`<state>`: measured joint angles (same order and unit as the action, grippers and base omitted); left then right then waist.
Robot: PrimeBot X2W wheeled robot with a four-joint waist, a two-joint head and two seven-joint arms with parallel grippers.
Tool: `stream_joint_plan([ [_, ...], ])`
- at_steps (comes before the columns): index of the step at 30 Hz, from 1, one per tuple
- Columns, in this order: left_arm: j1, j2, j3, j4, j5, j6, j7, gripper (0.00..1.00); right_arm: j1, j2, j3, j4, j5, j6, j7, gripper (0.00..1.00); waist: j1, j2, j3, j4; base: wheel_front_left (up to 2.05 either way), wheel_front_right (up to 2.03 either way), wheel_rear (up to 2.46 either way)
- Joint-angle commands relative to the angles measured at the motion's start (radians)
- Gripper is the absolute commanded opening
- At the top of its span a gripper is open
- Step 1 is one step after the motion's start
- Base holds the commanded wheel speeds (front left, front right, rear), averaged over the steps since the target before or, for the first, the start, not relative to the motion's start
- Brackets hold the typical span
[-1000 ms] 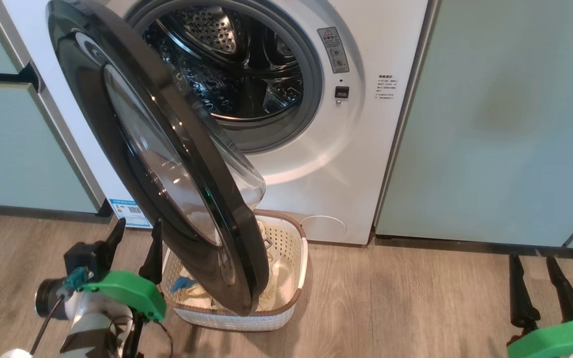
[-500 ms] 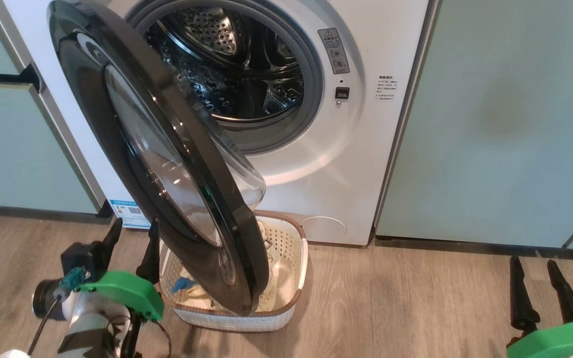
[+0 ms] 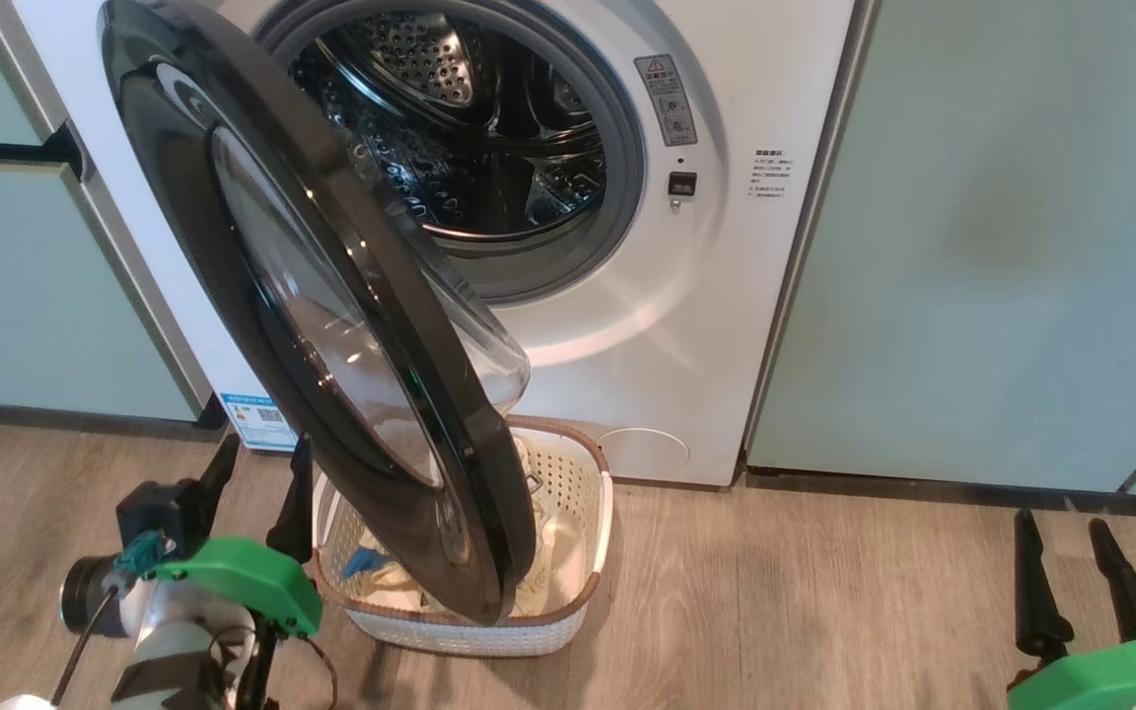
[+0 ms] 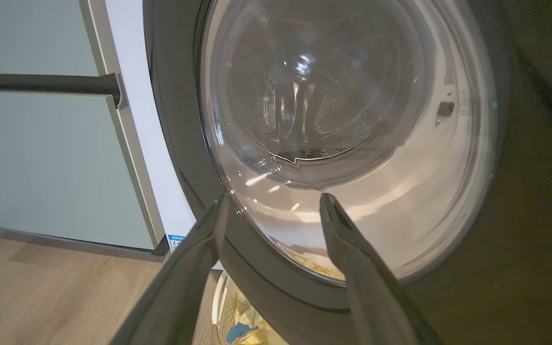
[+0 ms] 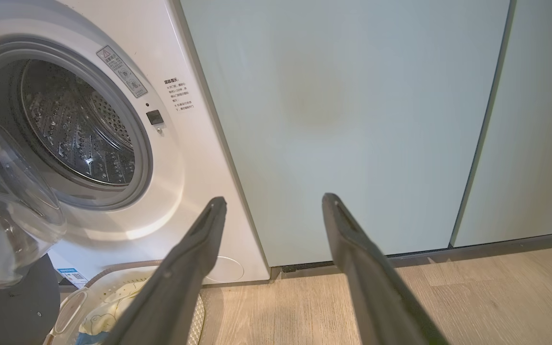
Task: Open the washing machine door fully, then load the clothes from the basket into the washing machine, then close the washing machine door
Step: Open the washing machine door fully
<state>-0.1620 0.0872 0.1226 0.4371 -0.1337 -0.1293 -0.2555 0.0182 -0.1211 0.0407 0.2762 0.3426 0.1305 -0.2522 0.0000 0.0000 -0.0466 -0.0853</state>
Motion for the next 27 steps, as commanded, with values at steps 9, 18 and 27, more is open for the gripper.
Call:
stream_joint_plan([
  [9, -0.031, 0.024, 0.046, -0.024, -0.008, -0.001, -0.006, 1.00, -0.036, -0.006, 0.016, -0.027, -0.008, 0.000, -0.010, 1.00, 0.0000, 0.0000, 0.001, 0.001, 0.00, 0.00, 0.00],
  [18, -0.035, 0.019, 0.051, -0.018, -0.015, -0.001, -0.006, 1.00, -0.041, -0.004, 0.013, -0.027, -0.014, 0.000, -0.010, 1.00, 0.0000, 0.0000, 0.002, 0.005, 0.00, 0.00, 0.00],
  [27, -0.038, 0.004, 0.085, -0.032, -0.099, -0.001, -0.006, 0.00, -0.042, 0.001, 0.009, -0.020, -0.014, 0.000, -0.010, 1.00, 0.0000, 0.0000, 0.005, 0.008, 0.00, 0.00, 0.00],
])
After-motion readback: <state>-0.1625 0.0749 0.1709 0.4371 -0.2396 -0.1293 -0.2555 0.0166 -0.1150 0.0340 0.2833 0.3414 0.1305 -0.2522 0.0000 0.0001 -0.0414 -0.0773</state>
